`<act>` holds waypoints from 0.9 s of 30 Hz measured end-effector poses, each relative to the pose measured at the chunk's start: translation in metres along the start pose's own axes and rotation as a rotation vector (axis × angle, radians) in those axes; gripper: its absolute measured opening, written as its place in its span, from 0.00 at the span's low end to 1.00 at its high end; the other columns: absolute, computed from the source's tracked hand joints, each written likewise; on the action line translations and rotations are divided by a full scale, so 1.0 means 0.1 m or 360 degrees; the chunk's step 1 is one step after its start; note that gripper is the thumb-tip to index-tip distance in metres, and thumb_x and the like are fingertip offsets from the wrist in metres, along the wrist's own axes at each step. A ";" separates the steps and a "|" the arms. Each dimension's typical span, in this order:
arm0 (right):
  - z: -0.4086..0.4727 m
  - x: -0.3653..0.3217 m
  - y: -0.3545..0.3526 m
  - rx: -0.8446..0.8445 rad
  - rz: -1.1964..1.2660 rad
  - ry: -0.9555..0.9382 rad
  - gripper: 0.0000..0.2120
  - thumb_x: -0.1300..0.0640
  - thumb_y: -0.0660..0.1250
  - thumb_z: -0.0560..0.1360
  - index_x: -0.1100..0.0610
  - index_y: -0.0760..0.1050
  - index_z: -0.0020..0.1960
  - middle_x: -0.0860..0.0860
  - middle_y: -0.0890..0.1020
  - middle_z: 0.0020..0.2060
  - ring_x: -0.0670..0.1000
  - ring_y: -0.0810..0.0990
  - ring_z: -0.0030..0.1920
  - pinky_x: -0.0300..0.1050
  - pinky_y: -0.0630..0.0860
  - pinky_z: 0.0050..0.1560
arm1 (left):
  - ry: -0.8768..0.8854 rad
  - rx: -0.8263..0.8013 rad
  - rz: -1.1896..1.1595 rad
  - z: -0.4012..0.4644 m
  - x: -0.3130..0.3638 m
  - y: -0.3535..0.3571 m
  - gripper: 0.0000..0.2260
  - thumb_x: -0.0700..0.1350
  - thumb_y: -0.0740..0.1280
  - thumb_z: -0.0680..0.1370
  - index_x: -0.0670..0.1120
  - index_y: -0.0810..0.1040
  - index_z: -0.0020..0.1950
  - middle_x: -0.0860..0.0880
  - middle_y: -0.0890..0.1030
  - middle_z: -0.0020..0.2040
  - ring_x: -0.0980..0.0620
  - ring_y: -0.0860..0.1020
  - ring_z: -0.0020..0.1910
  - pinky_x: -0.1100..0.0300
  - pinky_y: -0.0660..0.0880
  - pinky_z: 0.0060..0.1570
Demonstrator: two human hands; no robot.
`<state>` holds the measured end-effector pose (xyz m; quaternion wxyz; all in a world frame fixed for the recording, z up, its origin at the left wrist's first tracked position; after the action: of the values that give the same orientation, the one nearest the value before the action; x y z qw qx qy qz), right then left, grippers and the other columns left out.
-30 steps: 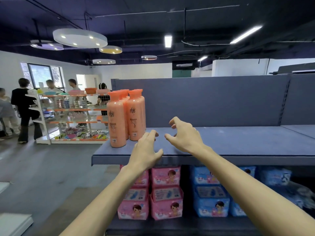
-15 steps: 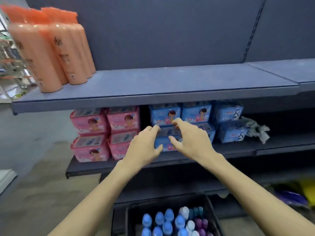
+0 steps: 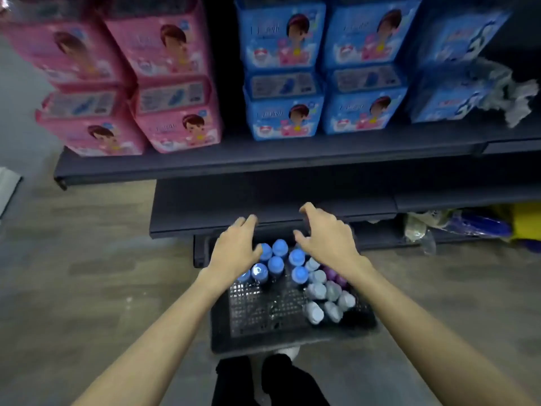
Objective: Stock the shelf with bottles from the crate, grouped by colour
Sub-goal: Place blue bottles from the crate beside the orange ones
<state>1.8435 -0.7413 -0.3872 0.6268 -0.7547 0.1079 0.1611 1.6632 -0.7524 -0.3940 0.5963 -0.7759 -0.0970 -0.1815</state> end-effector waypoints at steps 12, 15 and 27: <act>-0.12 0.40 2.27 -0.0498 0.0029 0.0144 0.22 0.47 0.65 0.77 0.54 0.64 0.67 0.54 0.78 0.54 0.60 0.79 0.51 0.50 0.71 0.39 | -0.0502 -0.0487 0.0053 -0.40 -1.05 1.79 0.23 0.47 0.68 0.75 0.47 0.66 0.67 0.46 0.72 0.57 0.41 0.77 0.54 0.51 0.72 0.45; -0.08 0.38 2.70 -0.0548 0.0014 0.0128 0.24 0.47 0.66 0.77 0.54 0.63 0.68 0.55 0.77 0.55 0.60 0.78 0.52 0.51 0.74 0.41 | -0.0565 -0.0534 0.0004 -0.40 -1.29 2.07 0.22 0.45 0.68 0.75 0.46 0.67 0.66 0.46 0.72 0.58 0.40 0.77 0.56 0.50 0.74 0.48; 0.28 0.21 3.63 -0.0465 -0.0071 -0.0011 0.24 0.52 0.68 0.78 0.53 0.66 0.71 0.56 0.75 0.60 0.62 0.81 0.48 0.51 0.76 0.39 | -0.0612 -0.0612 -0.0082 -0.39 -1.77 2.72 0.21 0.47 0.68 0.75 0.47 0.68 0.66 0.47 0.73 0.58 0.42 0.78 0.55 0.50 0.75 0.46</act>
<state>1.7274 -0.7828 -0.7308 0.5142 -0.8395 0.0643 0.1636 1.5944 -0.8520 -0.6975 0.4039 -0.8923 -0.1920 -0.0611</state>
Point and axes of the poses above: each hand's wrist, its own z-axis towards the middle knuckle, its own y-axis out of the palm, x = y × z, the point moved 7 cm from there along z, towards the middle knuckle
